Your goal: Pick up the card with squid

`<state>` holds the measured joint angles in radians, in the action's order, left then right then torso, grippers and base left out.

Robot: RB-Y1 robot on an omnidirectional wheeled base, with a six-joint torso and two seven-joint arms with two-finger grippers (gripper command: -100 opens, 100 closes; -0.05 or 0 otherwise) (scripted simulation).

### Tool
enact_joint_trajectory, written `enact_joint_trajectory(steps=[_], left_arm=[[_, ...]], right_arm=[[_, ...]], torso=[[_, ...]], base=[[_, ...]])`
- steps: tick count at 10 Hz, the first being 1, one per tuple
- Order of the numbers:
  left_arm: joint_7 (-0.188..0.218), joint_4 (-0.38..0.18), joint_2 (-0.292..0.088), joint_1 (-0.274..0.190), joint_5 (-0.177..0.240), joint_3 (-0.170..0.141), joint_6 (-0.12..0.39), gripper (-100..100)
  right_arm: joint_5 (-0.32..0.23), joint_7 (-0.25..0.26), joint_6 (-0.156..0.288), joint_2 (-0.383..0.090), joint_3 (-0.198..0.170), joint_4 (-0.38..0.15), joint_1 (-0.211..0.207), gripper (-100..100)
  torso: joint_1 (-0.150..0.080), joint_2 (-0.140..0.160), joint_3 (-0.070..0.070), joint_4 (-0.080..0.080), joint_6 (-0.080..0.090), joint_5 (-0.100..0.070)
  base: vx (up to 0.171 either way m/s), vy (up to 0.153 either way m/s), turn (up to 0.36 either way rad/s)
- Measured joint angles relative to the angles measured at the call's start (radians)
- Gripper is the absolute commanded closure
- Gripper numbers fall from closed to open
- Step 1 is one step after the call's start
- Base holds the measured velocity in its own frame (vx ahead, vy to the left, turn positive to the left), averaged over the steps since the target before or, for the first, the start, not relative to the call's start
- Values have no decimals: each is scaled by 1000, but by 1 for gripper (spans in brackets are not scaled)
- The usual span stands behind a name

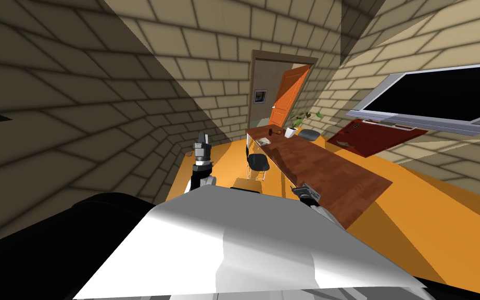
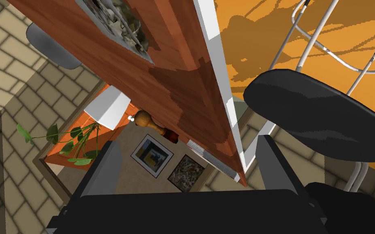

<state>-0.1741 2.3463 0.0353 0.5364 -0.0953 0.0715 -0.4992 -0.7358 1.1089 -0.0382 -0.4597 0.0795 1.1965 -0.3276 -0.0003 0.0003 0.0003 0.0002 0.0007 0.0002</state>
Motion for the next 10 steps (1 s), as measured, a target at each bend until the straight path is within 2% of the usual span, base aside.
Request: enact_joint_trajectory(steps=[1, 2, 4, 8, 9, 10], left_arm=[[0, 0, 0, 0, 0, 0, 0, 0], [0, 0, 0, 0, 0, 0, 0, 0], [0, 0, 0, 0, 0, 0, 0, 0], [0, 0, 0, 0, 0, 0, 0, 0], [0, 0, 0, 0, 0, 0, 0, 0], [0, 0, 0, 0, 0, 0, 0, 0]], right_arm=[[-8, 10, 13, -6, 0, -8, 0, -100], [-27, 30, 13, -4, 13, -45, 15, -100], [-49, 58, 52, -36, 0, -70, 14, -100], [-93, 110, 66, -55, 21, -145, 33, -100], [-96, 115, 66, -54, 22, -148, 35, 0], [-95, 114, 66, -55, 22, -148, 34, -100]], torso=[[0, 0, 0, 0, 0, 0], [0, 0, 0, 0, 0, 0], [0, 0, 0, 0, 0, 0], [0, 0, 0, 0, 0, 0], [0, 0, 0, 0, 0, 0], [0, 0, 0, 0, 0, 0]], base=[[-6, 3, 43], [-6, 5, 104], [-5, 1, 66], [-4, 2, 48], [0, 0, 0], [-22, -46, 37]])
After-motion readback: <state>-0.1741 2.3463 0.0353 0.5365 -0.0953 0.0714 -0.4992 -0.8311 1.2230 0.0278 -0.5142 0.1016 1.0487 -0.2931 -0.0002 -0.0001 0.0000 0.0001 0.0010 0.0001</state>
